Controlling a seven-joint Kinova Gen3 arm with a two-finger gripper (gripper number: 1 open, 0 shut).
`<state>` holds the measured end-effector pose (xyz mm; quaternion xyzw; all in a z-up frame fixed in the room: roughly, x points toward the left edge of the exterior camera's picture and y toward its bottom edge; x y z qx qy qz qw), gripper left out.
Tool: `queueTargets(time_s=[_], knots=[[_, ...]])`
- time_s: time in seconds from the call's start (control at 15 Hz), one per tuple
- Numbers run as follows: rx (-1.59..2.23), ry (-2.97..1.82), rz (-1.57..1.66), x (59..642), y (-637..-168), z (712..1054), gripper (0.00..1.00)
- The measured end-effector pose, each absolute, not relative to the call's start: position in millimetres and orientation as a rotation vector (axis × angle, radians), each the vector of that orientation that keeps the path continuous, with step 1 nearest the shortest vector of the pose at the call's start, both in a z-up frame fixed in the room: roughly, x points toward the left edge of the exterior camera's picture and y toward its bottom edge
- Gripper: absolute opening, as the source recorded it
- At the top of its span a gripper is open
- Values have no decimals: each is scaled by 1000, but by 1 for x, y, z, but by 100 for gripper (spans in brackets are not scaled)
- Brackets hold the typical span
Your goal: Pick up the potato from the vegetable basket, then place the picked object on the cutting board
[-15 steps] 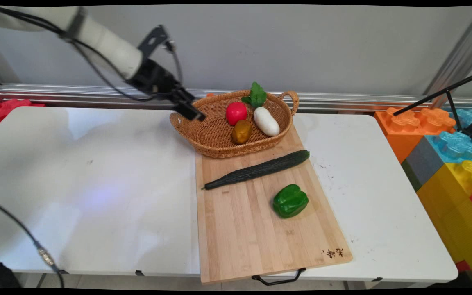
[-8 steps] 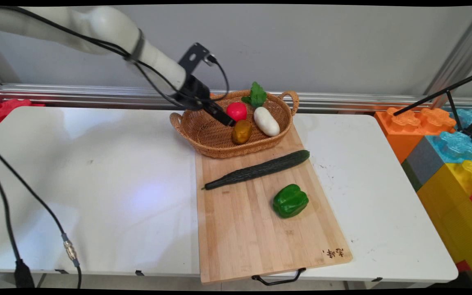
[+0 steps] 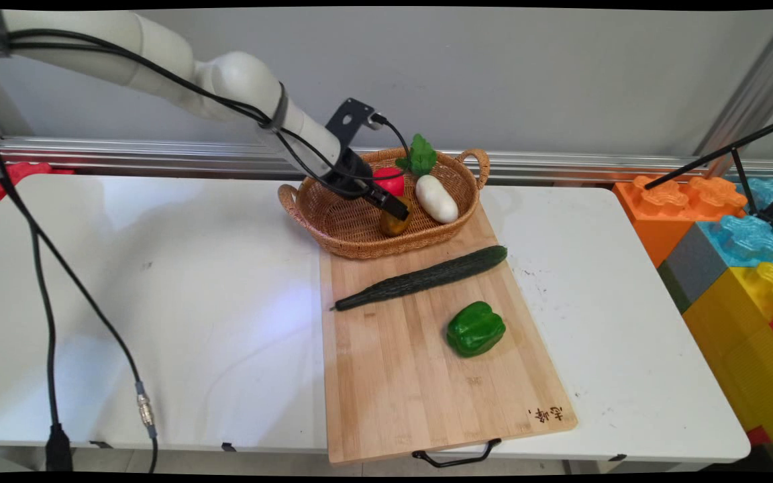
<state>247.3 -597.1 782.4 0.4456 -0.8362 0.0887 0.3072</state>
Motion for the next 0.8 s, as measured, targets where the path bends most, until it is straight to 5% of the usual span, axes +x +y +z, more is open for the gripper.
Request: queueTargets(time_s=[0.13, 0.2, 0.8], knots=[[1196, -2207, 227, 244, -599, 777, 100], [1207, -2205, 225, 243, -601, 775, 0], [1153, -2204, 285, 240, -591, 803, 0]])
